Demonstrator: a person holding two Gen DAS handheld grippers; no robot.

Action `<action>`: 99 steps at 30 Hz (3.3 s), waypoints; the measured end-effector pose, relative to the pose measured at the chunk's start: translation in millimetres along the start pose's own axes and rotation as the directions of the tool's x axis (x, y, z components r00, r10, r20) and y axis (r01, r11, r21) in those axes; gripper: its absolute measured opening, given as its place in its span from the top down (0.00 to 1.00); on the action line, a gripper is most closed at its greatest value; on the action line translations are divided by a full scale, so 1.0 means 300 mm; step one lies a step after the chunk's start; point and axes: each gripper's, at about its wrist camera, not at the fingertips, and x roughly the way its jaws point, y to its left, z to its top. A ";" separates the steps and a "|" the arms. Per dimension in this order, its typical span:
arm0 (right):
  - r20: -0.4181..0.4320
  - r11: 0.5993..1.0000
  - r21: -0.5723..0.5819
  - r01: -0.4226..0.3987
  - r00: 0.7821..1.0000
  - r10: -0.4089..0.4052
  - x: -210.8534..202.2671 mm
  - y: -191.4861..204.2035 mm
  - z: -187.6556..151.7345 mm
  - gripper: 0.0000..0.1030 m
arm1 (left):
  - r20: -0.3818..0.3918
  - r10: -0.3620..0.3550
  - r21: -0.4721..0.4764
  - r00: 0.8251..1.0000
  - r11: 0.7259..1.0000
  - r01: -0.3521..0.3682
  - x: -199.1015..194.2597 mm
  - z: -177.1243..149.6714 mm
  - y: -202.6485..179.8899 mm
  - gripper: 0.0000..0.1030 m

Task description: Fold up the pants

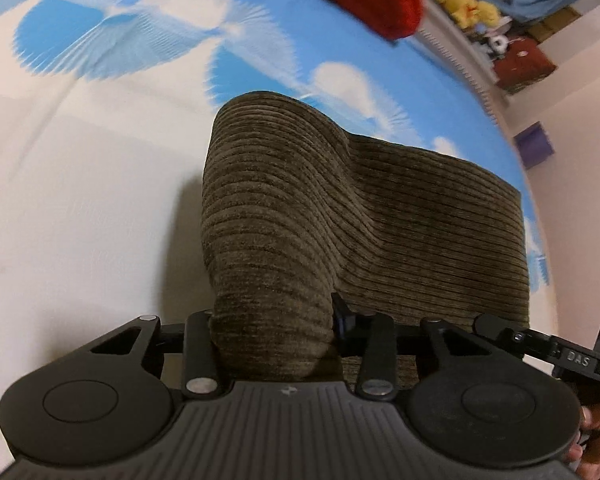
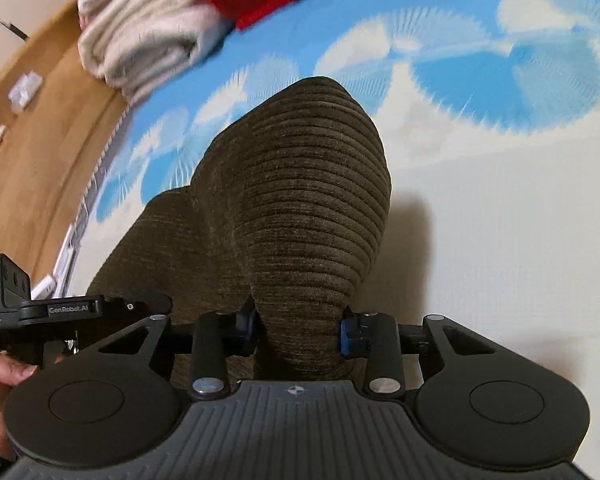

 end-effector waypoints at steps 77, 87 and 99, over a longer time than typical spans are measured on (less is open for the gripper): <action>0.220 0.844 0.010 0.536 0.822 -0.525 0.230 -0.507 0.401 0.52 | 0.085 0.239 0.271 0.967 0.929 -0.253 0.429 0.117 -0.439 0.74; 0.264 0.904 -0.054 0.423 0.880 -0.396 0.028 -0.418 0.343 0.42 | 0.009 0.341 0.399 0.940 0.861 -0.316 0.427 0.044 -0.439 0.72; 0.223 0.903 0.034 0.429 0.877 -0.425 -0.255 -0.359 0.129 0.24 | 0.320 0.354 0.434 0.879 0.770 -0.468 0.038 -0.162 -0.600 0.15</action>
